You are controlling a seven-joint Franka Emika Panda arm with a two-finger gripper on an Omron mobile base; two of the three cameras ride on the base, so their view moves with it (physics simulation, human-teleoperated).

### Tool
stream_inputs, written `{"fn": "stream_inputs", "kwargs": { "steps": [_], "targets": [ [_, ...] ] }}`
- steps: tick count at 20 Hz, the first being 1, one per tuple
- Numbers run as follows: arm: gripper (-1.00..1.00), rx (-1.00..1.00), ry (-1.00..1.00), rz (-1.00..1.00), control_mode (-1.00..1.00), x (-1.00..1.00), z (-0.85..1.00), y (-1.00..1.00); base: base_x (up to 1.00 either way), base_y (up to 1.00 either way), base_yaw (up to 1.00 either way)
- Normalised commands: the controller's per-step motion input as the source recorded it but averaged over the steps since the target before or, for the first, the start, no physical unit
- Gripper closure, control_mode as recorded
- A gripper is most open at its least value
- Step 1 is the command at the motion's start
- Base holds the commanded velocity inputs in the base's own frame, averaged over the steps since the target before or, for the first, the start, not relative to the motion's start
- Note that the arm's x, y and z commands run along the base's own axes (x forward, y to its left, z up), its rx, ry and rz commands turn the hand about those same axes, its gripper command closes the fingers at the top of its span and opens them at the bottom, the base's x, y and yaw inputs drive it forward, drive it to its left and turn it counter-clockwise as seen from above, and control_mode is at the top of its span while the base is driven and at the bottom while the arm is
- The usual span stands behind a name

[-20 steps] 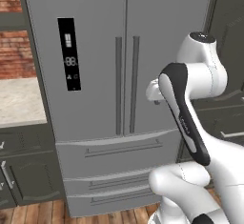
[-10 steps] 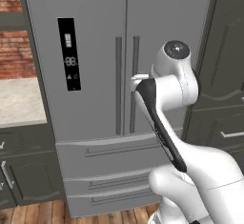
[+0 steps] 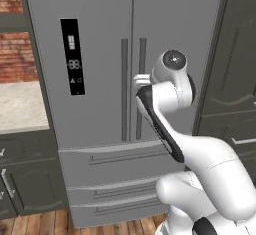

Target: Move the hot dog bun to the plate on the dining table and place the condiment next to that plate. Then navigate to the fridge and take the sausage and place it on the plate as well.

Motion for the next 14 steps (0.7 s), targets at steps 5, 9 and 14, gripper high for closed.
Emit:
{"fn": "stream_inputs", "kwargs": {
  "steps": [5, 9, 14],
  "targets": [
    [-1.00, 0.00, 0.00, 0.00, -1.00, 0.66, 0.00, -0.08, 0.00, 0.00, 0.00],
    [-1.00, 0.00, 0.00, 0.00, -1.00, 0.66, -0.02, 0.00, 0.00, 0.00, 0.00],
    [-1.00, 0.00, -0.01, 0.00, -1.00, 0.63, -0.15, 0.00, 0.00, 0.00, 0.00]
  ]
}}
